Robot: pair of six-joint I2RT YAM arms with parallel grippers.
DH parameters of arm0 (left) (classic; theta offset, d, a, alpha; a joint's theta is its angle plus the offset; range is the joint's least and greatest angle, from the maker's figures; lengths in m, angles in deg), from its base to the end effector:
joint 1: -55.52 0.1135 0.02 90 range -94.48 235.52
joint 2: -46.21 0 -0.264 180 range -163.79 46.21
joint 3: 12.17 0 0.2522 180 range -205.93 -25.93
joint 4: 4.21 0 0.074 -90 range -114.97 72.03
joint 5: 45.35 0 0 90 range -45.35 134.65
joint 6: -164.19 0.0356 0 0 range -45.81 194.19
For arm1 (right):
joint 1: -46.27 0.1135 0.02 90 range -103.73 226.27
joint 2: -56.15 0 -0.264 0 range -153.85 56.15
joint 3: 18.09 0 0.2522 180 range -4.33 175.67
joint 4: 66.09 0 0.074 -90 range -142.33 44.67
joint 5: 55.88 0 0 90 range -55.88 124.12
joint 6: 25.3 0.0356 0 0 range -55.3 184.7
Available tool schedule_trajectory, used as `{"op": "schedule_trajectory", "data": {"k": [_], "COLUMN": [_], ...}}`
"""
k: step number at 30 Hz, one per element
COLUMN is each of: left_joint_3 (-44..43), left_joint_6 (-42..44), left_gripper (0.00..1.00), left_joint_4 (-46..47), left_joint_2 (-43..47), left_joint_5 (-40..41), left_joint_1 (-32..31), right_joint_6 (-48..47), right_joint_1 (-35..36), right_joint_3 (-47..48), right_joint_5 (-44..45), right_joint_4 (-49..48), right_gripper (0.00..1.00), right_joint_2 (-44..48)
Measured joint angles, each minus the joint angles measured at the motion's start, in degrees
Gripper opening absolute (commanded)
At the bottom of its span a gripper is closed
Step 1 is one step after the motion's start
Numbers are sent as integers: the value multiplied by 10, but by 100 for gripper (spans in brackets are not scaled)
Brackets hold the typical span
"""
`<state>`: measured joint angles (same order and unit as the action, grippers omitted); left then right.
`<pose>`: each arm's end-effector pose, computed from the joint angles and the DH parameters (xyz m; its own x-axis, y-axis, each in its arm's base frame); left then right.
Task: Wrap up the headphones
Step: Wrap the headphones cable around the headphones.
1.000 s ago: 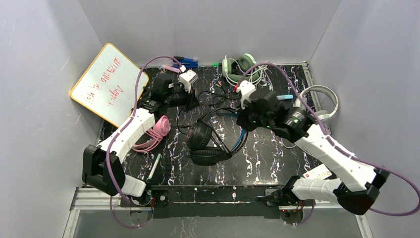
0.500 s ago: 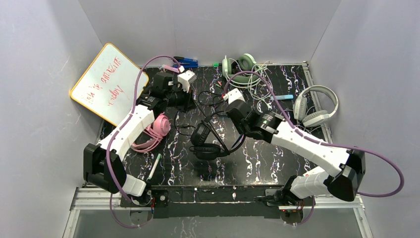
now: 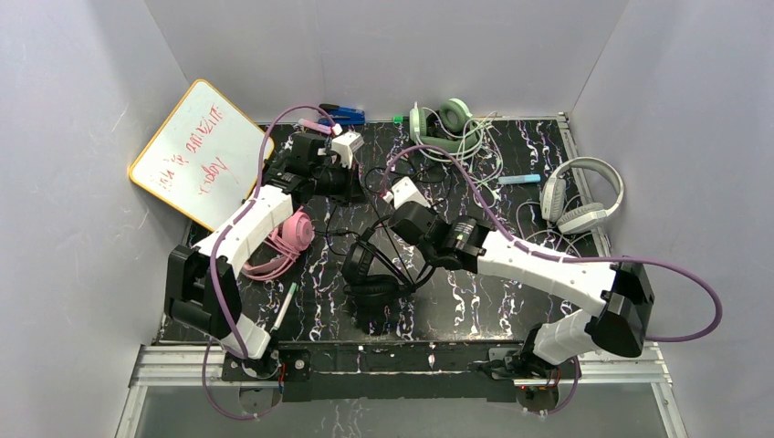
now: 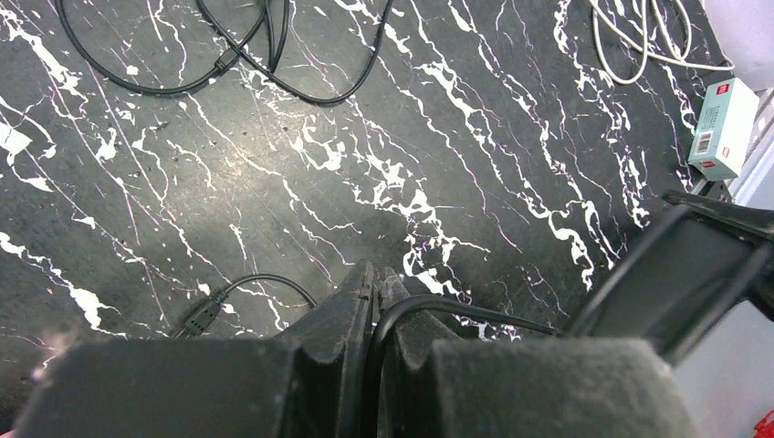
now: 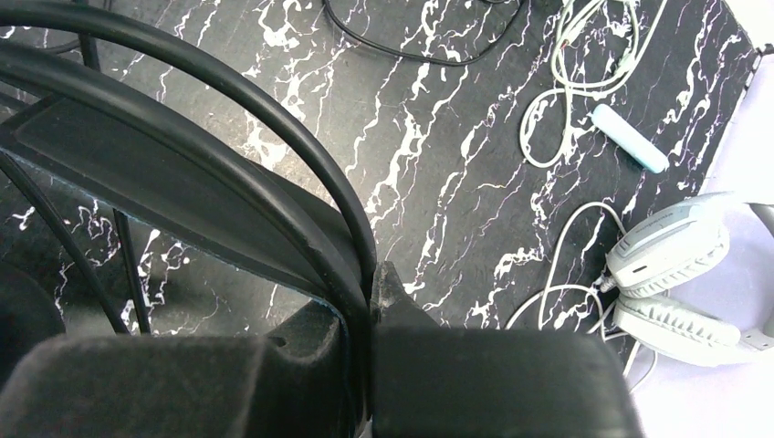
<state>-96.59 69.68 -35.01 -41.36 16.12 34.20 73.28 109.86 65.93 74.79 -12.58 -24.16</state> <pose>0.3180 -0.1423 0.3046 -0.5728 0.1494 -0.8060 0.6455 0.6883 -0.3311 0.1508 0.2516 0.3129 -0.4094 -0.5699 -0.7125 -0.4360 0.8082 -0.3959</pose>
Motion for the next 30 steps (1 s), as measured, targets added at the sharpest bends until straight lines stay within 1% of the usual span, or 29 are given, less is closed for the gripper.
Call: {"op": "schedule_trajectory", "data": {"k": [4,7,11,13,16,20,24,30], "left_joint_3": [-4,-4,-4,-5,-5,-4,13,67], "left_joint_6": [-1,0,-7,-20,-56,-103,-161,-247], "left_gripper": [5,5,5,4,4,8,8,9], "left_joint_4": [-13,-25,-40,-40,-41,-27,19,91], "left_joint_2": [3,10,19,19,18,17,20,29], "left_joint_5": [-5,-5,-13,-27,-68,-96,-112,-111], "left_joint_1": [0,0,0,2,2,2,6,6], "right_joint_6": [10,27,76,101,151,188,220,273], "right_joint_1": [-7,-25,-56,-70,-101,-131,-149,-165], "right_joint_3": [-18,-19,-12,-1,25,54,74,111], "right_joint_5": [5,7,35,52,62,50,39,19], "right_joint_4": [-13,-8,0,22,40,50,70,118], "right_gripper": [1,1,1,1,1,1,1,1], "right_joint_2": [-7,-17,-59,-83,-119,-129,-135,-181]}}
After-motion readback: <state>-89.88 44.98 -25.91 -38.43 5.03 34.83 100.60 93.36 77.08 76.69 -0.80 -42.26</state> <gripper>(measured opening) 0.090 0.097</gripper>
